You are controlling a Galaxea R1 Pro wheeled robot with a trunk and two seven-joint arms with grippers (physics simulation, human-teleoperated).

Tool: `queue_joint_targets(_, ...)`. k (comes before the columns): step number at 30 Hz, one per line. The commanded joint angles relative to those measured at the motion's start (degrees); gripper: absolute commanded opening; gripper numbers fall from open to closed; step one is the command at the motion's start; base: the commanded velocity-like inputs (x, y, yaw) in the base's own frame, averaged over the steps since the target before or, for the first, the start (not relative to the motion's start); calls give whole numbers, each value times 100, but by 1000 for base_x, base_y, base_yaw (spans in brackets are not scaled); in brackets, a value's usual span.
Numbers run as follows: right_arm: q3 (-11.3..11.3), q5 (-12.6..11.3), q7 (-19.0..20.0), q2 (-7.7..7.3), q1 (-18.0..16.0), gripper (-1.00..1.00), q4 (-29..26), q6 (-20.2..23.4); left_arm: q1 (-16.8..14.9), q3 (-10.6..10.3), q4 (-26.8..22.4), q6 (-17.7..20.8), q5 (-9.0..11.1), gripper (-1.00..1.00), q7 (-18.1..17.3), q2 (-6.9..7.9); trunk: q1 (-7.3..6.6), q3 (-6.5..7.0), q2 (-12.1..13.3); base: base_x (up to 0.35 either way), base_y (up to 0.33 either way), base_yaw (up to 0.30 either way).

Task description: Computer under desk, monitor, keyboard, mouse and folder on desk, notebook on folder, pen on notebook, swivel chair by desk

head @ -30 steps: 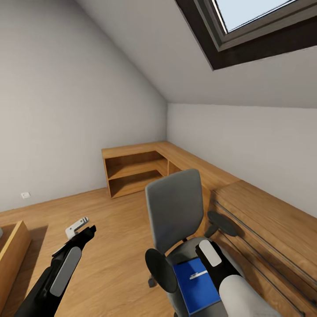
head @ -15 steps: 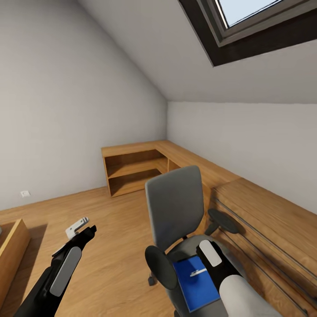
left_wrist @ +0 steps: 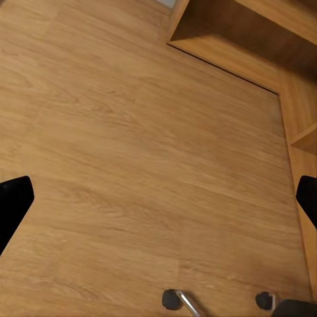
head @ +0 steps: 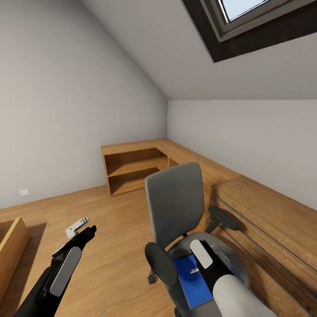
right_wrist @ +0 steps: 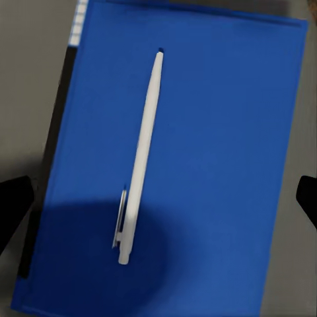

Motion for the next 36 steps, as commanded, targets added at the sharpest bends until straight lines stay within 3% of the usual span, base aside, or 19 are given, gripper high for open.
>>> queue_joint_targets(1,193,-39,-66,11,-3,100,-22,-106,-3,-1,-10,20,41,100,34,3,22,-25,-45,0,0,0)
queue_joint_targets(3,428,-47,-105,28,-3,100,-41,-237,-3,-1,-10,20,41,100,33,0,66,-61,-125,0,0,0)
queue_joint_targets(8,527,-51,-114,30,-3,100,-50,-293,-3,-1,-10,18,41,100,35,-3,176,-151,-326,0,0,0)
queue_joint_targets(36,507,-77,-23,23,-3,100,-51,-302,-3,-1,-10,21,48,100,35,-4,769,-635,-1409,0,0,0)
